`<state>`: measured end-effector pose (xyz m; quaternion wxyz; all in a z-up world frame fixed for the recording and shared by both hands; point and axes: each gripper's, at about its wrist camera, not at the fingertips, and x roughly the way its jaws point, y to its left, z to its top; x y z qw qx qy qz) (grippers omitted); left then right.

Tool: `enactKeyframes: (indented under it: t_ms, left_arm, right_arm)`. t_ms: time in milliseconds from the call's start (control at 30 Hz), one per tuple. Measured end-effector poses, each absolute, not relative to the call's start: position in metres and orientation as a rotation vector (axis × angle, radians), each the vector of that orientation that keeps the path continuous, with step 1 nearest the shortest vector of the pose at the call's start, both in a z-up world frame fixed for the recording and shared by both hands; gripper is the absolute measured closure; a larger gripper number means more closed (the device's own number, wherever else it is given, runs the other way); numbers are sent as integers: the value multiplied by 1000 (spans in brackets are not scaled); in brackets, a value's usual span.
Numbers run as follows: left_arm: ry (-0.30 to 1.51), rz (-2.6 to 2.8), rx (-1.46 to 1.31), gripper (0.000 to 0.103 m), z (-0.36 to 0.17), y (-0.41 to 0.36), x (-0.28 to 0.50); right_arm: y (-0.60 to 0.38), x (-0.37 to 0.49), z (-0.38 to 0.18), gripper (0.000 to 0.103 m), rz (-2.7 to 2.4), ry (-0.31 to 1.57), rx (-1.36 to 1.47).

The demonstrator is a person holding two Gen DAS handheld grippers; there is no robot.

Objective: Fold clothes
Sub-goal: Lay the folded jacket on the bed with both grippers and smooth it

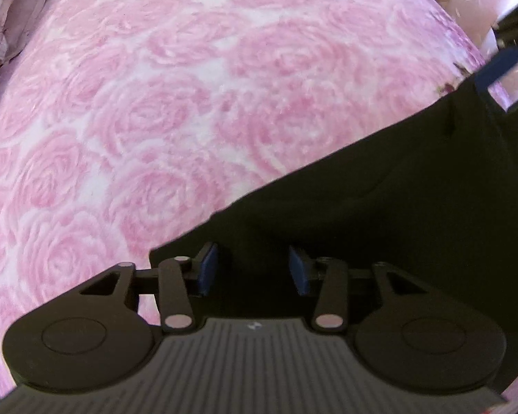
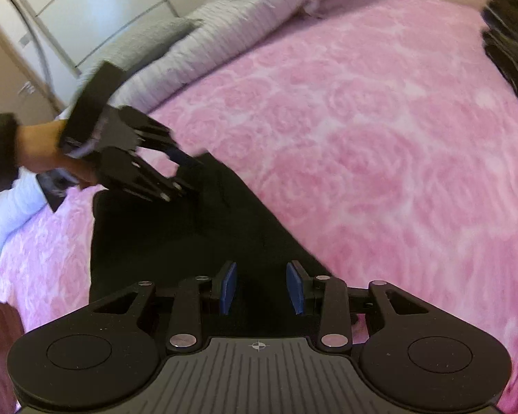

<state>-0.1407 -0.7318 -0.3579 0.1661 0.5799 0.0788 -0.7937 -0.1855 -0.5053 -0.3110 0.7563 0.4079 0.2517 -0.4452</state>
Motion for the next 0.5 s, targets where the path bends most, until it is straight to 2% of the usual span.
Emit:
enactKeyframes:
  t_ms: [33, 100, 200, 433, 467, 500]
  left_arm:
    - [213, -2260, 1640, 96, -357, -733, -140]
    - [241, -2254, 1593, 102, -352, -737, -133]
    - [260, -2230, 1545, 103, -348, -735, -122]
    - [267, -2208, 1457, 103, -346, -729, -107]
    - [268, -2206, 1445, 103, -345, -728, -105]
    - [274, -2197, 1435, 103, -346, -729, -103]
  right_arm:
    - [-508, -185, -308, 49, -963, 531, 881]
    - [-516, -179, -306, 49, -943, 526, 867]
    - [-531, -169, -311, 49, -919, 542, 873]
    - [-577, -145, -361, 51, -801, 665, 987]
    - [-581, -143, -366, 78, -775, 683, 1005]
    - [-583, -143, -369, 87, -765, 688, 1013]
